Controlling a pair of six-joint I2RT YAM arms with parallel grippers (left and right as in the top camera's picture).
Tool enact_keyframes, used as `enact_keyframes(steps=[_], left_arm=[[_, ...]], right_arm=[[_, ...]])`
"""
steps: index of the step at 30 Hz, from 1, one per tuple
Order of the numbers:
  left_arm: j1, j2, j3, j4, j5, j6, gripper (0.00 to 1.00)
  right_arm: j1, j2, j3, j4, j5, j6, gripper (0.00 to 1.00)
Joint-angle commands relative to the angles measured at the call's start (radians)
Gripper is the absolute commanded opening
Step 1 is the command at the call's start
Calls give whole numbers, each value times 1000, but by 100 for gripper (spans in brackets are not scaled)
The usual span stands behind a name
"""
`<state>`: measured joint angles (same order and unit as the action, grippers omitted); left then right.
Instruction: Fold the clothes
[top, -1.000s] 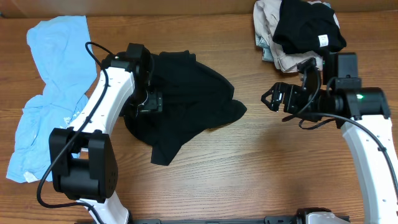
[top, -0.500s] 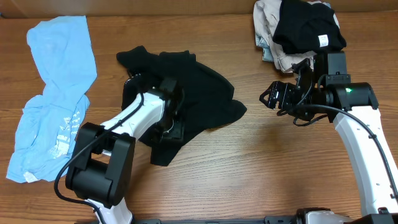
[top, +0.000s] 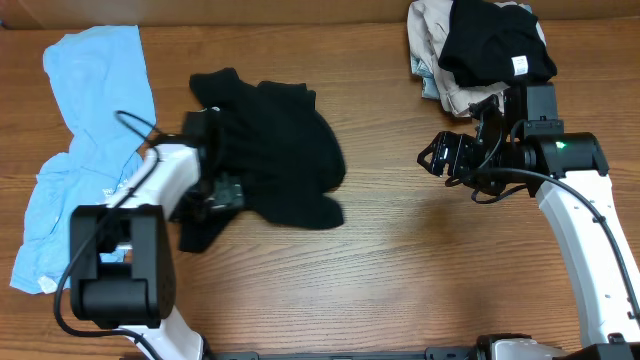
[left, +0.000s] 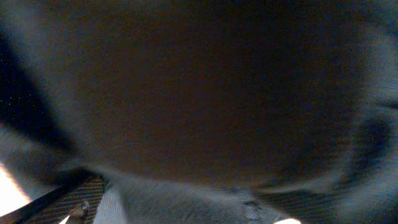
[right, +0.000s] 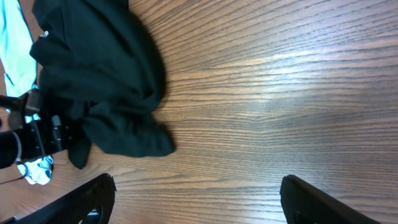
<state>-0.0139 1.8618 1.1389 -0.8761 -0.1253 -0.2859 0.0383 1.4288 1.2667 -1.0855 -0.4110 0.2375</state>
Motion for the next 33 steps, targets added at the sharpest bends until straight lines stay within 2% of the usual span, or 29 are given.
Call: enact_keyframes(steps=[1, 8, 12, 18, 24, 29, 33], left_arm=[[88, 21, 88, -71, -132, 73, 100], [-24, 21, 418, -309, 3, 146, 100], [-151, 19, 503, -374, 95, 175, 100], [-377, 18, 443, -362, 152, 174, 100], [-581, 18, 294, -214, 145, 183, 100], [-666, 18, 198, -101, 99, 205, 100], [-681, 18, 122, -31, 61, 205, 99]], right_arm=[[1, -1, -3, 5, 3, 3, 89], [1, -2, -3, 5, 3, 3, 89], [1, -2, -4, 5, 24, 3, 89], [0, -2, -3, 5, 79, 3, 90], [0, -2, -3, 7, 116, 2, 93], [0, -2, -3, 8, 123, 2, 93], [0, -2, -3, 7, 123, 3, 93]])
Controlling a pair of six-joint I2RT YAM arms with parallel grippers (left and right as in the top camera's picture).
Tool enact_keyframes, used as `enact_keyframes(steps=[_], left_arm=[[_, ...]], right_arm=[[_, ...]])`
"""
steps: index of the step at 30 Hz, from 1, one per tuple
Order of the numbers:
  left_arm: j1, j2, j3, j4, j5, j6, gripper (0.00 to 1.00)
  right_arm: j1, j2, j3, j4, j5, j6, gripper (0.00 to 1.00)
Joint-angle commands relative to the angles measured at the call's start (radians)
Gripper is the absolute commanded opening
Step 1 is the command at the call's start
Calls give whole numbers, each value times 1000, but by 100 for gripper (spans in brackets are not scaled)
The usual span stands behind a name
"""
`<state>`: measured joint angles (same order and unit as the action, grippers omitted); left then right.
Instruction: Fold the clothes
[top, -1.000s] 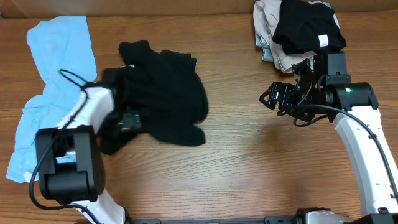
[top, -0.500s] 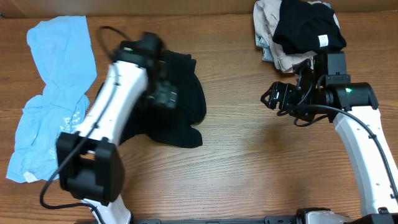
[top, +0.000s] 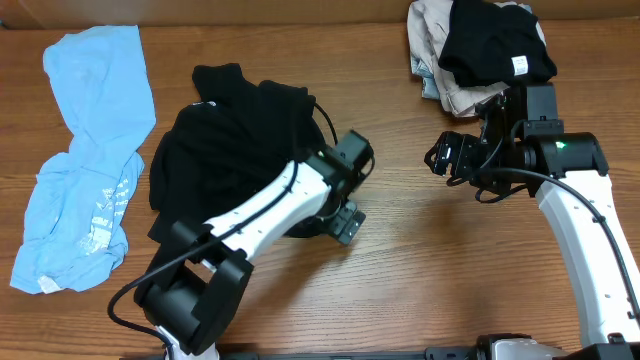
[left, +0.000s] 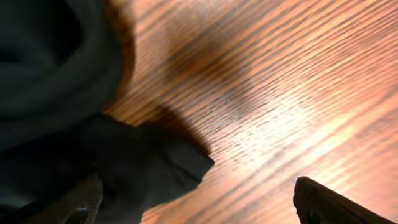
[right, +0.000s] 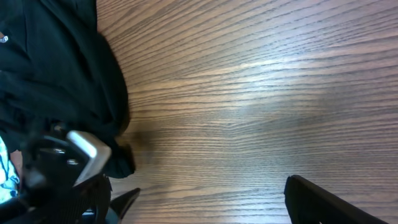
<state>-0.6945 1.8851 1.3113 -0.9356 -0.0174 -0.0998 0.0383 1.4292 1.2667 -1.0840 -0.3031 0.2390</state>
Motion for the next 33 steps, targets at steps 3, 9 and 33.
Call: enact_keyframes(steps=[3, 9, 33], left_arm=[[2, -5, -113, 85, -56, 18, 95], [8, -5, -174, 115, -71, -5, 73], [55, -5, -143, -10, -77, -12, 4]], right_arm=[[0, -2, -3, 6, 15, 1, 93], [0, -2, -3, 6, 14, 2, 93], [0, -2, -3, 66, 10, 114, 93]])
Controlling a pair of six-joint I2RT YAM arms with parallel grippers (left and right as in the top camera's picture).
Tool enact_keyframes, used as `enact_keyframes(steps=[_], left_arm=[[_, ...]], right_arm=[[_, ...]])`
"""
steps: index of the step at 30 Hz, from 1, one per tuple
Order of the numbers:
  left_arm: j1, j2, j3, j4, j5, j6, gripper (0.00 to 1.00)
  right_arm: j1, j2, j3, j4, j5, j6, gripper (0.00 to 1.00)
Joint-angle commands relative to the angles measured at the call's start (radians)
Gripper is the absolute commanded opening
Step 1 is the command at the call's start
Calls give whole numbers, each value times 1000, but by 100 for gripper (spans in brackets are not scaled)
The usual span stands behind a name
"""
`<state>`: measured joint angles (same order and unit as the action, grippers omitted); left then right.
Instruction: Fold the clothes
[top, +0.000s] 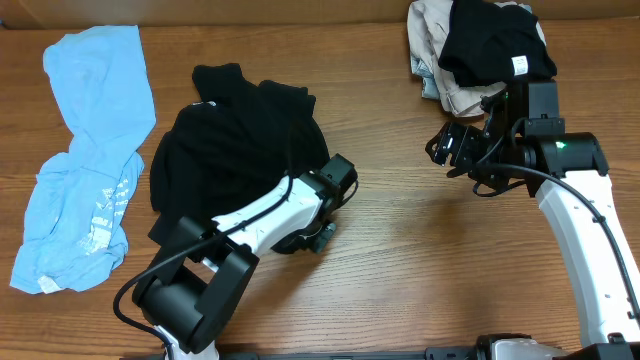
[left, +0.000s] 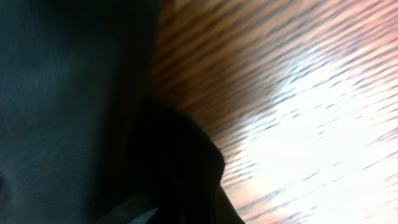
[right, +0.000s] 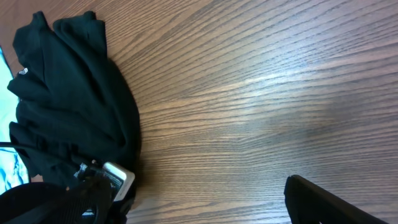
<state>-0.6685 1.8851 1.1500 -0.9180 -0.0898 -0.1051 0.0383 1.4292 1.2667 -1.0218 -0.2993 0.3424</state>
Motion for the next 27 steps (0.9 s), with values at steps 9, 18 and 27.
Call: enact_keyframes(steps=[9, 18, 27], left_arm=[[177, -5, 313, -305, -6, -7, 4], [327, -5, 842, -598, -7, -7, 4], [347, -5, 1136, -760, -7, -3, 4]], right_arm=[[1, -2, -3, 55, -60, 10, 93], [64, 31, -3, 204, -80, 26, 93], [222, 201, -3, 432, -100, 169, 93]])
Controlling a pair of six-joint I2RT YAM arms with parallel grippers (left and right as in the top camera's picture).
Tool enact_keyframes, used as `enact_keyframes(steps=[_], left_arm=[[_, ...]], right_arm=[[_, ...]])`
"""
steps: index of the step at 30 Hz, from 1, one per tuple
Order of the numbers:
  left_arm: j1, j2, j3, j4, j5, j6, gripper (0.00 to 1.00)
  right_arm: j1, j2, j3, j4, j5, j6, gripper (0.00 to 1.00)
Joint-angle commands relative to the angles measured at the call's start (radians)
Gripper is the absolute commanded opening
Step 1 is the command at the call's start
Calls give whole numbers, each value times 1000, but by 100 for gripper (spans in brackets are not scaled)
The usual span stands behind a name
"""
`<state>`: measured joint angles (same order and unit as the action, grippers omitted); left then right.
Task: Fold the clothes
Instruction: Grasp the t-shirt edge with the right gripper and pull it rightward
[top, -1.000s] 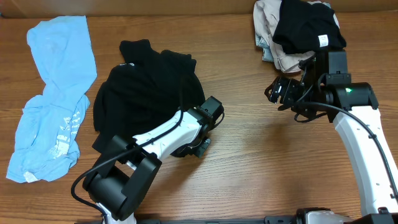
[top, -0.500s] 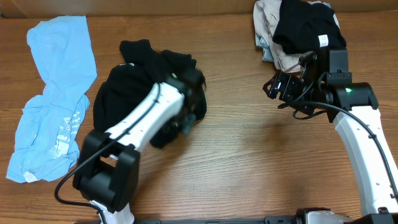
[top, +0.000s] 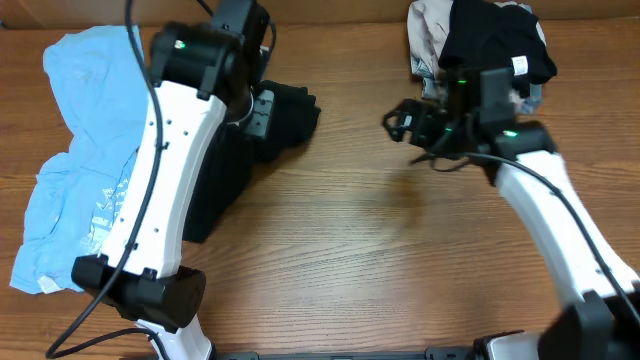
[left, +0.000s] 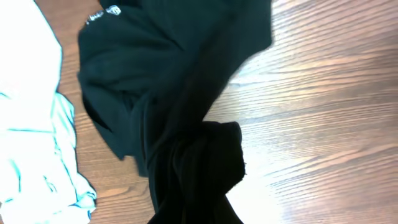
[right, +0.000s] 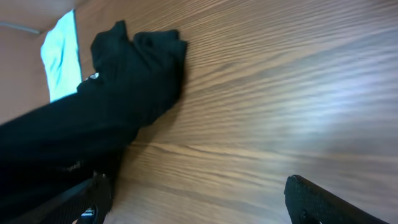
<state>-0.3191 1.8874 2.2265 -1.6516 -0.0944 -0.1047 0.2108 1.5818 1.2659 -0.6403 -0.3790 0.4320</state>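
A black garment (top: 218, 185) hangs from my left gripper (top: 258, 108), which is raised over the table's back left. Its lower part lies on the wood. In the left wrist view the black cloth (left: 180, 112) runs down into my left gripper (left: 199, 219) and hides the fingers. A light blue garment (top: 85, 150) lies crumpled at the far left. My right gripper (top: 398, 125) hovers open over bare wood right of the black garment, with nothing between the fingers (right: 311, 193). The black garment's edge (right: 134, 68) shows at the upper left of that view.
A pile of beige and black clothes (top: 480, 45) sits at the back right corner, behind the right arm. The light blue garment (left: 25, 124) lies close beside the black one. Bare wooden table (top: 400, 260) fills the front and middle.
My left gripper was low at the black garment's right hem. It is now high at the back left with the cloth hanging from it. The right gripper has moved left.
My left gripper was first buried in the left side of the spread black garment. Then it stood open at the garment's right edge, the cloth bunched leftward. It then sat down on that right hem, and now holds the garment lifted.
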Motion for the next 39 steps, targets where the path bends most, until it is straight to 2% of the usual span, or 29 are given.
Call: enact_keyframes(steps=[1, 9, 24, 32, 39], left_arm=[[-2, -8, 65, -38, -3, -3, 4], [-3, -22, 65, -38, 25, 5, 4], [-3, -227, 65, -38, 159, 3, 4], [-4, -249, 39, -38, 246, 0, 4], [-31, -249, -47, -38, 245, 0, 4]], right_arm=[[70, 68, -3, 86, -24, 106, 93], [163, 219, -3, 332, -23, 273, 93], [185, 374, -3, 655, -27, 410, 93], [209, 460, -3, 697, -30, 402, 93], [224, 529, -3, 696, -26, 398, 93]])
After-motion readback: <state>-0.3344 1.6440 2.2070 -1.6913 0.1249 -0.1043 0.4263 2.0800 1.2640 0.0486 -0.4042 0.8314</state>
